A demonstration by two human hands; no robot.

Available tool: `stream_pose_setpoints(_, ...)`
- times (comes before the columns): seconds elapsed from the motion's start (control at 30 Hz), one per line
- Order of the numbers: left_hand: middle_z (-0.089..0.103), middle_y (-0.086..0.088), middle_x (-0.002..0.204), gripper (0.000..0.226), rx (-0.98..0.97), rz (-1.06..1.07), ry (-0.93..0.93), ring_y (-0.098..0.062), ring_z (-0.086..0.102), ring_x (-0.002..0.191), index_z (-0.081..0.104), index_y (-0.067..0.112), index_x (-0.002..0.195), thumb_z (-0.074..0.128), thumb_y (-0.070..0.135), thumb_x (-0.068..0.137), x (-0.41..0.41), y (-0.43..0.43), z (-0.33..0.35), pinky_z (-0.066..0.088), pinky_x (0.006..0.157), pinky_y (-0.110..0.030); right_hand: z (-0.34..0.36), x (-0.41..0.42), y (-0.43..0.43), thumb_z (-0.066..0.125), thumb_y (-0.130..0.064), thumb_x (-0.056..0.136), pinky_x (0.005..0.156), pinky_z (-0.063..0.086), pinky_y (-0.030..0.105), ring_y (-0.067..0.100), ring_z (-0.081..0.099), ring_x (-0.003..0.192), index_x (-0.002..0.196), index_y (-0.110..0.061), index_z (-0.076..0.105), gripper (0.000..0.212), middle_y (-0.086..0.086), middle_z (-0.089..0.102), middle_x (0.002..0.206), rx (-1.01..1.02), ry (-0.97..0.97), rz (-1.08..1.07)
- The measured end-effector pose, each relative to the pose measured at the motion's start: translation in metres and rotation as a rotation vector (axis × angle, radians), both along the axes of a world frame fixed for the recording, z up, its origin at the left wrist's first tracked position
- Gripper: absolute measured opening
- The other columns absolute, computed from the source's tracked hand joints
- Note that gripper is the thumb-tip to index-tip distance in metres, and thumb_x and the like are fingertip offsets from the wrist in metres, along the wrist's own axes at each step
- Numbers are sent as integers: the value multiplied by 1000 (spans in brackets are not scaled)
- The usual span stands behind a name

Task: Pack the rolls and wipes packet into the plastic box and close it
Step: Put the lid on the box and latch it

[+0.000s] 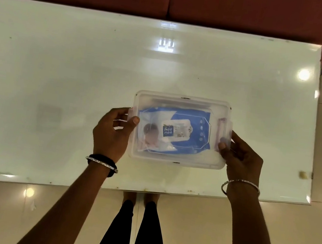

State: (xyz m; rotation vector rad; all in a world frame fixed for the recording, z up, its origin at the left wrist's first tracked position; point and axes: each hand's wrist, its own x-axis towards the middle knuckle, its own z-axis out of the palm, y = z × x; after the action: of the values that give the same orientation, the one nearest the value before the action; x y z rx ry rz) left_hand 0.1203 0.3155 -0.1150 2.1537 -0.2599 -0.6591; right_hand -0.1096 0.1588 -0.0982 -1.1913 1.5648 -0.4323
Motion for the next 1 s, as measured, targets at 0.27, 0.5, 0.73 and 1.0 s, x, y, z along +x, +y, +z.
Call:
stream_pose_setpoints(0.27,74,-3,96,33,-140,71,708,-20,68,95,71,18,104,63,43,84,16,5,-7,59,75,-32,-3,9,-6,75,-1,80,96,53,43,16,67,85,128,-12,64,50,15,74,105,61,-56,-54)
stream_pose_setpoints(0.5,64,3,71,24,96,-11,58,-17,61,66,69,16,82,67,40,85,7,-7,6,49,60,-22,0,8,-12,71,5,81,99,50,53,25,65,95,130,-8,61,51,12,72,104,179,-114,-76)
stream_pose_setpoints(0.73,59,-4,61,38,279,-112,-314,-20,52,52,67,6,84,55,41,92,-6,-14,14,31,52,-19,-4,-3,-12,74,-13,79,81,59,32,9,73,97,133,-21,61,56,-2,73,118,326,-244,-71)
stream_pose_setpoints(1.0,70,-19,70,48,441,-192,-438,-24,44,51,55,8,133,39,36,97,-25,-21,17,35,56,-28,-13,-13,-52,68,-12,76,92,57,32,22,68,109,130,-5,59,55,10,73,117,601,-351,157)
